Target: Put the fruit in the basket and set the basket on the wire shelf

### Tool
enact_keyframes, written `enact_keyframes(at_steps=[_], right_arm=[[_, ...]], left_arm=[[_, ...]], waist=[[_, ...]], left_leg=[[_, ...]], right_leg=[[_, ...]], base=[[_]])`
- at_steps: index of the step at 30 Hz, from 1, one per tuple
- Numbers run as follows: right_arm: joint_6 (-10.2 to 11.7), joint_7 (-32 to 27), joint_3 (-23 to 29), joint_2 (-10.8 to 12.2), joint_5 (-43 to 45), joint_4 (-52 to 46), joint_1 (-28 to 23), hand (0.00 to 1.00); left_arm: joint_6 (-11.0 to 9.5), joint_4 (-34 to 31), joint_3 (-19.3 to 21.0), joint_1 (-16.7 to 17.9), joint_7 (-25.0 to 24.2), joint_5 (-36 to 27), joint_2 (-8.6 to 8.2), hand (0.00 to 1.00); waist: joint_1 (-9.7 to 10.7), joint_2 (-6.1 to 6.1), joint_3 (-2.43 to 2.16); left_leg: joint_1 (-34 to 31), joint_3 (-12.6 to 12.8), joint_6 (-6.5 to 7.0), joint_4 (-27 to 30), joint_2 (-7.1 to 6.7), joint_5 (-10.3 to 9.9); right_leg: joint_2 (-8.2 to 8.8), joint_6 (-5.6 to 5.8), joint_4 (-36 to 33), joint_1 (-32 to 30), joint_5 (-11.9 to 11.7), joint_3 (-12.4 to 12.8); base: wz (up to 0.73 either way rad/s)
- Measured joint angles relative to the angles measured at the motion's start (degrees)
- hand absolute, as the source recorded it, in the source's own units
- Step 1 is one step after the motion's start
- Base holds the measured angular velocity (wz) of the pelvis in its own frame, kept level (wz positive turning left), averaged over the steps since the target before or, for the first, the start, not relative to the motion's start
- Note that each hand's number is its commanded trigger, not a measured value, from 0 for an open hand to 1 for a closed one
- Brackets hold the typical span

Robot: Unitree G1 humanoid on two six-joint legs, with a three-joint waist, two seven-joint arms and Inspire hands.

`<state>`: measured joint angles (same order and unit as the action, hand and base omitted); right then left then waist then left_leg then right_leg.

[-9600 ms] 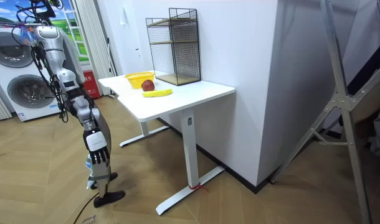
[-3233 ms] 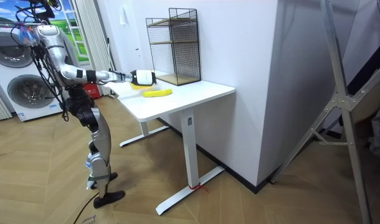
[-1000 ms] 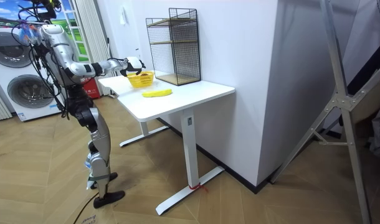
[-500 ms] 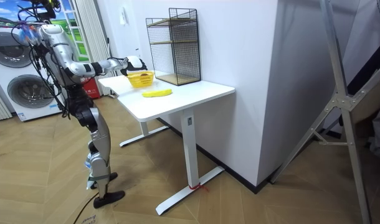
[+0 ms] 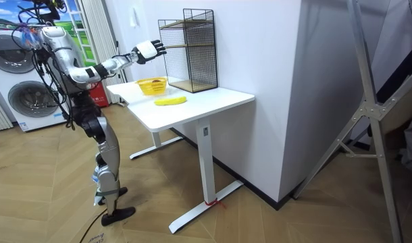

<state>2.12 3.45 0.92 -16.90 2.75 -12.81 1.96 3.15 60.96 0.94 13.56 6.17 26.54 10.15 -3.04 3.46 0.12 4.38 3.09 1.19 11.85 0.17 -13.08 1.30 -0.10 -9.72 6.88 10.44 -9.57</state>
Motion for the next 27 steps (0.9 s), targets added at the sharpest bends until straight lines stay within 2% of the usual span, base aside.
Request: enact_keyframes(at_steps=[2,4,9,14,22,27], right_arm=[[0.41,-2.85,2.13,-0.34,0.0,0.01,0.0,0.0],[0.52,-5.06,3.42,-0.43,0.39,0.16,-0.01,0.0],[0.98,-12.39,5.03,-0.81,2.33,2.58,-0.05,0.0],[0.93,-17.51,5.49,-1.03,4.98,11.09,-0.03,0.0],[0.22,-19.01,5.65,-1.09,4.29,20.77,-0.03,0.0],[-1.4,-18.27,5.65,-1.85,4.0,24.11,0.0,0.0]], left_arm=[[-0.38,0.0,1.2,0.29,0.04,-0.05,0.12,0.0],[-0.84,-0.03,1.2,0.87,0.53,-0.03,0.22,0.0],[-0.55,-0.12,1.31,1.79,1.06,-0.03,-0.08,0.0],[-0.14,-0.36,1.38,1.71,1.09,-0.06,-0.14,0.0],[1.44,-0.43,1.73,2.09,0.97,-0.07,-0.23,0.0],[2.07,-1.8,2.4,2.04,0.66,-0.09,-0.22,0.0]], waist=[[0.19,0.07,-0.06],[1.21,0.01,-0.04],[1.6,-0.11,-0.06],[1.89,0.03,-0.1],[2.75,0.03,-0.16],[2.54,0.09,-0.16]], left_leg=[[0.01,0.02,0.0,-0.03,0.0,0.0],[0.16,0.0,0.0,0.01,0.0,0.0],[0.6,1.11,0.0,-0.15,0.13,0.0],[1.33,1.09,0.0,-0.23,0.09,-0.01],[1.36,0.93,0.0,-0.04,0.08,0.0],[1.44,0.94,0.01,-0.09,0.07,0.0]], right_leg=[[0.0,0.0,-0.03,0.0,0.0,0.05],[0.01,0.0,-0.05,0.18,0.0,0.2],[-0.12,0.0,-0.04,0.11,0.0,1.47],[-0.03,0.01,-0.02,0.87,0.0,0.95],[0.01,0.0,-0.04,1.0,0.0,0.8],[0.11,0.01,-0.08,0.94,0.0,0.69]], base=[[0.0],[0.0],[-0.1],[0.02],[0.0],[0.0]])
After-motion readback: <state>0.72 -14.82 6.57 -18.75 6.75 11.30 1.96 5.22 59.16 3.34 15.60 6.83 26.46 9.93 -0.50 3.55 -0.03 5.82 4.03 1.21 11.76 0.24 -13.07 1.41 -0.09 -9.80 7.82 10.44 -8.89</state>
